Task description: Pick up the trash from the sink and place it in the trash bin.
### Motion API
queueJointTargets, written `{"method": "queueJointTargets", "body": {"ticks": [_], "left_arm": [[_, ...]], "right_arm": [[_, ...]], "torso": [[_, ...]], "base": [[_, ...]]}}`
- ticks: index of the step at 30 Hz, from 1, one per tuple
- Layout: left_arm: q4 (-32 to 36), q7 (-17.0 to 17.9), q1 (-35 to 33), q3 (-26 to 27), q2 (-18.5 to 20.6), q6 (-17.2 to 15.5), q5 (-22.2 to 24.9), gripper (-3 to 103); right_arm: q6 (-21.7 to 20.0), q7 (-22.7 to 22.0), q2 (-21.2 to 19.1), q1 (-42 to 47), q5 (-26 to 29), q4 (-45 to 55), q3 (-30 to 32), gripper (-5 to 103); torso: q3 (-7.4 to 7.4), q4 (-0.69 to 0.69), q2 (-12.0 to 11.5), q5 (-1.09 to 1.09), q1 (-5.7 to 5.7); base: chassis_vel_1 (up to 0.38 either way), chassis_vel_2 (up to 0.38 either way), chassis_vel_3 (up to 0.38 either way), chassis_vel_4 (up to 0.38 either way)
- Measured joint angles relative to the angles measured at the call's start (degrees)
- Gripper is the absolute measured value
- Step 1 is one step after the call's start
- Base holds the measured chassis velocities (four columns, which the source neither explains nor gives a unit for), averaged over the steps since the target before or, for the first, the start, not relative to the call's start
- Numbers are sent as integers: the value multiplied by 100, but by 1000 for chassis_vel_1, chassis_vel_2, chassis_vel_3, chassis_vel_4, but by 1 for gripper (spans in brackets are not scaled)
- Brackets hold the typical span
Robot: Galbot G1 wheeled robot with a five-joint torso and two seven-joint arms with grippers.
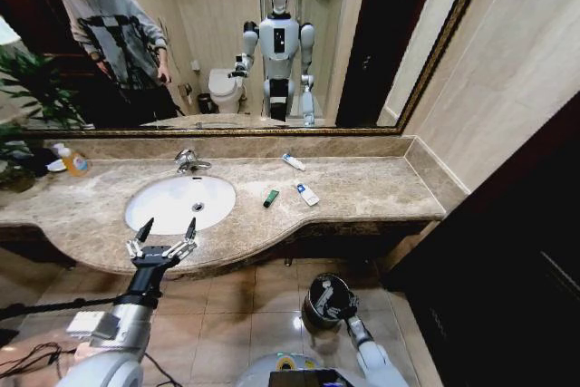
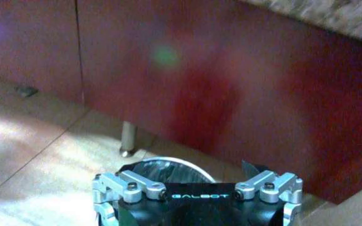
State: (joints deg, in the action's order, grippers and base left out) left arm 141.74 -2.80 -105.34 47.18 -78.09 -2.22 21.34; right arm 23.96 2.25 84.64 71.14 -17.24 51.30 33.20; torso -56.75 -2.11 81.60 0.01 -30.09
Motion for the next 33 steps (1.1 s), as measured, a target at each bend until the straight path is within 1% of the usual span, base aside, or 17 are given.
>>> {"method": "queueJointTargets", "body": {"ticks": [5, 6, 8, 9, 10, 12, 13, 14, 18, 19, 21, 23, 25, 28, 30, 31, 33], "left_arm": [[0, 0, 0, 0, 0, 0, 0, 100], [0, 0, 0, 0, 0, 0, 0, 100], [0, 0, 0, 0, 0, 0, 0, 100], [0, 0, 0, 0, 0, 0, 0, 100], [0, 0, 0, 0, 0, 0, 0, 100], [0, 0, 0, 0, 0, 0, 0, 100], [0, 0, 0, 1, 0, 0, 0, 100], [0, 0, 0, 1, 0, 0, 0, 100], [0, 0, 0, 0, 0, 0, 0, 100], [0, 0, 0, 0, 0, 0, 0, 100], [0, 0, 0, 0, 0, 0, 0, 100], [0, 0, 0, 0, 0, 0, 0, 100], [0, 0, 0, 0, 0, 0, 0, 100], [0, 0, 0, 0, 0, 0, 0, 100], [0, 0, 0, 0, 0, 0, 0, 100], [0, 0, 0, 0, 0, 0, 0, 100], [0, 0, 0, 0, 0, 0, 0, 100]], "right_arm": [[16, -32, -133, 300, 307, 551, -7, 100], [-33, -135, -183, 446, 401, 860, -3, 100], [-274, -504, -218, 678, 710, 1414, -2, 100], [-274, -504, -218, 678, 710, 1414, -2, 100], [-408, -623, -232, 792, 922, 1701, -6, 100], [-601, -697, -270, 1033, 1338, 2298, 13, 100], [-666, -679, -291, 1170, 1517, 2600, 39, 100], [-666, -679, -291, 1170, 1517, 2600, 39, 100], [-879, -251, -363, 1800, 2106, 3947, 167, 100], [-879, -251, -363, 1800, 2106, 3947, 167, 100], [-959, -156, -351, 2087, 2207, 4450, 205, 100], [-979, -135, -336, 2213, 2228, 4670, 219, 100], [-1009, -124, -291, 2501, 2237, 5194, 238, 100], [-1058, -277, -242, 2686, 2186, 5700, 231, 100], [-1229, -364, -229, 2815, 2181, 6231, 219, 100], [-1229, -364, -229, 2815, 2181, 6231, 219, 100], [-1386, -389, -270, 2863, 2168, 6654, 204, 100]], "torso": [[0, 0, 0, -1, 0], [0, 1, 0, -1, 0], [0, 0, 0, -1, 1], [0, 0, 0, -1, 1], [0, 0, 0, 0, 1], [0, 0, 0, -2, 1], [0, 0, 0, -1, 1], [0, 0, 0, -1, 1], [0, 0, 0, -2, 1], [0, 0, 0, -2, 1], [0, 0, 0, -2, 1], [0, 1, 0, -1, 1], [0, 1, 0, -2, 1], [0, 1, 0, -1, 1], [0, 1, 0, -3, 1], [0, 1, 0, -3, 1], [0, 1, 0, -2, 1]], "base": [[0, 0, 0, 0], [0, 0, 0, 0], [0, 0, 0, 0], [0, 0, 0, 0], [0, 0, 0, 0], [0, 0, 0, 0], [0, 0, 0, 0], [0, 0, 0, 0], [0, 0, 0, 0], [0, 0, 0, 0], [0, 0, 0, 0], [0, 0, 0, 0], [0, 0, 0, 0], [0, 0, 0, 0], [0, 0, 0, 0], [0, 0, 0, 0], [0, 0, 0, 0]]}}
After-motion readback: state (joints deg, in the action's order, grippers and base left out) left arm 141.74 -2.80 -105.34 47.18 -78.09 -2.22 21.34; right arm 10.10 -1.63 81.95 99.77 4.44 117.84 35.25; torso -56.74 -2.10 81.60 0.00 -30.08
